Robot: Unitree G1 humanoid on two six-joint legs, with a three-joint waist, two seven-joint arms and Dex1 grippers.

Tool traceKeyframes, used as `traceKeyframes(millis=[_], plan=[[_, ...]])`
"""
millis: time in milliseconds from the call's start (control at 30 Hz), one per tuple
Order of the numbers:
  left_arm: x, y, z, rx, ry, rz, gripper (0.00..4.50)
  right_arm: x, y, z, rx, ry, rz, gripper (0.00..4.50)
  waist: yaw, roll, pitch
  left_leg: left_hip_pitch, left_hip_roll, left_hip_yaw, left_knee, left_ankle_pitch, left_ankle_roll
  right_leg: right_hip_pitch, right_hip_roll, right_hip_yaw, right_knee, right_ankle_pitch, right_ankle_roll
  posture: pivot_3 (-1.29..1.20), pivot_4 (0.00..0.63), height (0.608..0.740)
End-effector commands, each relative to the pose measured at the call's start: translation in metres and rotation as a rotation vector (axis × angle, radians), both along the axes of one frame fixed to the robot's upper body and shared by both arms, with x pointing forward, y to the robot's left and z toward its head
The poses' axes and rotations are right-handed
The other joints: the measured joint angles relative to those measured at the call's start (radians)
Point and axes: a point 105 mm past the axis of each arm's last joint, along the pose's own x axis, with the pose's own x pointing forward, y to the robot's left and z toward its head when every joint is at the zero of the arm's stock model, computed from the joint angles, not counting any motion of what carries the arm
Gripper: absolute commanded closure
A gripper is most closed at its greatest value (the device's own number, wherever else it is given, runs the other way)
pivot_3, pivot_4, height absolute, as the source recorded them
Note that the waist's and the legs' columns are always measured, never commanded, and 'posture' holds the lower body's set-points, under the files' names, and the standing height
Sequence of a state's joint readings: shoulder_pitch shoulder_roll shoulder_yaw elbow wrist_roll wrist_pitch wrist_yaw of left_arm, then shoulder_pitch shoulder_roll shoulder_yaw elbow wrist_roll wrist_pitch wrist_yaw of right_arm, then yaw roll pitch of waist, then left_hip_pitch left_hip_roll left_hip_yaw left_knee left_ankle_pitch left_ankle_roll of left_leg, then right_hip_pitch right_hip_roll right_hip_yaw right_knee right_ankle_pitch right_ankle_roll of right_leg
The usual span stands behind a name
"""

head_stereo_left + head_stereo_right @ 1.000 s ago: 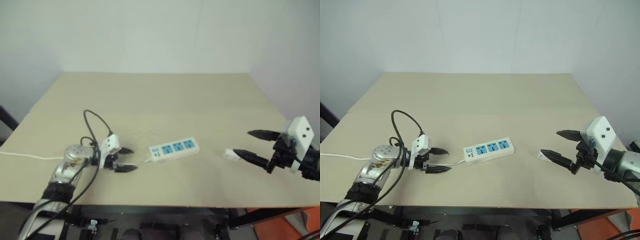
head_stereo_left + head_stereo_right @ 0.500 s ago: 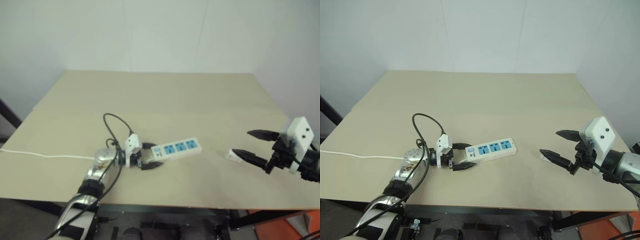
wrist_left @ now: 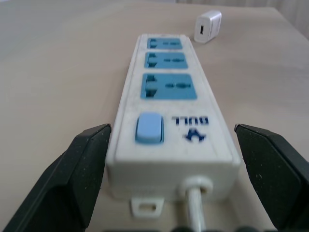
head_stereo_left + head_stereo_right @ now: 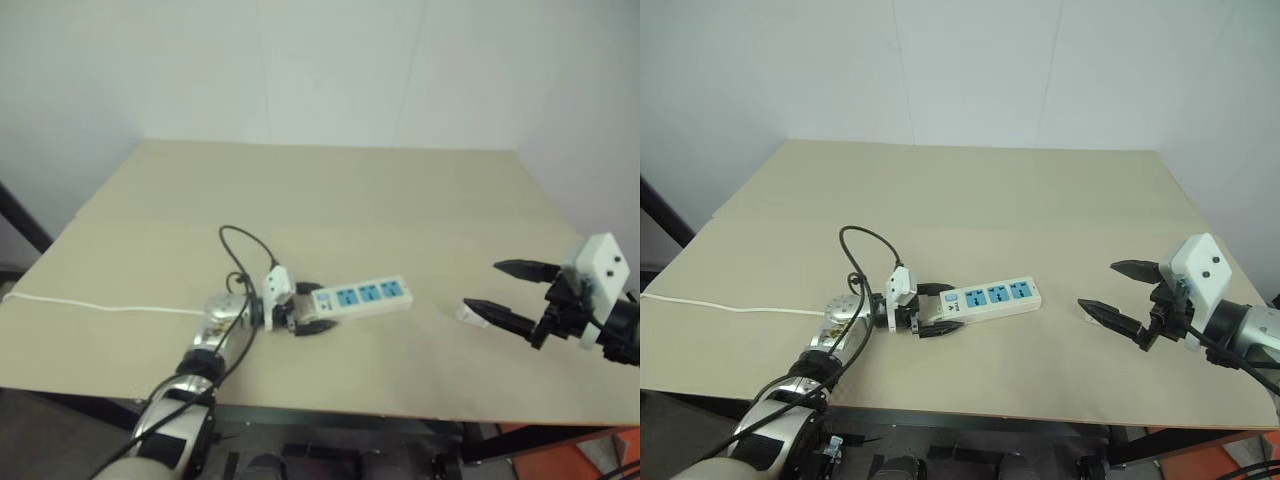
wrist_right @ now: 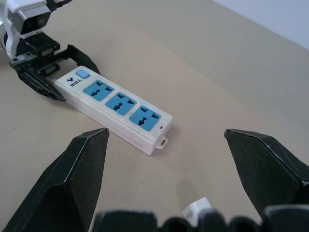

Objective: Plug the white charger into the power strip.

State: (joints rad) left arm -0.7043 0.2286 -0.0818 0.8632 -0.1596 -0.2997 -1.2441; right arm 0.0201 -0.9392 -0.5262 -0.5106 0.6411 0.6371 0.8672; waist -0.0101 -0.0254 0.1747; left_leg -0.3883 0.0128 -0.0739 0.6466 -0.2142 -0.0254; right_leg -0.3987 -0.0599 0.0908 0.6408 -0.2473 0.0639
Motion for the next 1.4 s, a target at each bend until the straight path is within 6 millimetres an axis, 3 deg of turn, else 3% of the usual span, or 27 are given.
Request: traceKeyframes(millis=[33, 167, 367, 467, 533, 767, 1067, 1400], plan=[[0.002, -0.002, 0.006, 0.002, -0.029, -0.015, 0.04, -0.004, -0.001, 0.013, -0.012, -0.053, -0.008, 0.00, -0.003, 0.000, 0.000, 0.000, 0.000, 0.000, 0.000, 0.000, 0.000, 0.000, 0.000, 0.000, 0.000, 0.000, 0.000, 0.00, 0.150, 0.740], [0.003, 0.003, 0.004, 0.034, -0.031, -0.017, 0.04, -0.004, -0.001, 0.012, -0.010, -0.053, -0.007, 0.00, -0.004, 0.000, 0.000, 0.000, 0.000, 0.000, 0.000, 0.000, 0.000, 0.000, 0.000, 0.000, 0.000, 0.000, 0.000, 0.00, 0.150, 0.740], [0.003, -0.004, -0.017, 0.116, 0.027, -0.025, 0.04, -0.002, 0.002, 0.014, -0.008, -0.061, 0.007, 0.00, -0.003, 0.000, 0.000, 0.001, 0.000, 0.000, 0.000, 0.000, 0.000, 0.001, 0.000, 0.000, 0.000, 0.000, 0.000, 0.00, 0.150, 0.740], [0.002, -0.008, -0.022, 0.120, 0.038, -0.036, 0.61, -0.004, 0.003, 0.017, -0.010, -0.068, 0.013, 0.00, -0.002, 0.000, 0.000, 0.004, 0.000, 0.000, 0.000, 0.000, 0.000, 0.005, 0.000, 0.000, -0.001, 0.000, 0.000, 0.00, 0.150, 0.740], [0.001, -0.008, -0.021, 0.110, 0.045, -0.047, 1.22, -0.005, 0.002, 0.019, -0.011, -0.072, 0.011, 0.00, -0.002, 0.000, -0.001, 0.006, 0.000, -0.001, 0.000, 0.000, 0.000, 0.007, 0.000, -0.001, -0.002, 0.000, 0.001, 0.00, 0.150, 0.740], [-0.009, 0.000, -0.016, 0.103, 0.010, -0.123, 1.22, -0.002, 0.001, 0.017, -0.019, -0.061, 0.016, 0.00, -0.005, 0.000, -0.001, 0.005, 0.000, -0.001, -0.001, 0.000, 0.000, 0.007, 0.000, -0.001, -0.003, 0.000, 0.001, 0.00, 0.150, 0.740], [-0.022, 0.027, 0.008, 0.092, -0.055, -0.204, 1.22, 0.009, 0.004, 0.010, -0.032, -0.028, 0.071, 0.00, -0.021, 0.000, -0.001, 0.004, 0.001, -0.001, -0.002, 0.000, 0.000, 0.004, 0.001, -0.001, -0.002, -0.001, 0.000, 0.00, 0.150, 0.740], [-0.035, 0.022, -0.017, 0.161, 0.022, -0.228, 1.22, 0.027, 0.009, 0.005, -0.062, 0.011, 0.132, 0.00, -0.020, 0.000, -0.001, 0.003, 0.001, -0.001, -0.002, 0.000, 0.000, 0.003, 0.000, -0.001, -0.002, 0.000, 0.000, 0.00, 0.150, 0.740]])
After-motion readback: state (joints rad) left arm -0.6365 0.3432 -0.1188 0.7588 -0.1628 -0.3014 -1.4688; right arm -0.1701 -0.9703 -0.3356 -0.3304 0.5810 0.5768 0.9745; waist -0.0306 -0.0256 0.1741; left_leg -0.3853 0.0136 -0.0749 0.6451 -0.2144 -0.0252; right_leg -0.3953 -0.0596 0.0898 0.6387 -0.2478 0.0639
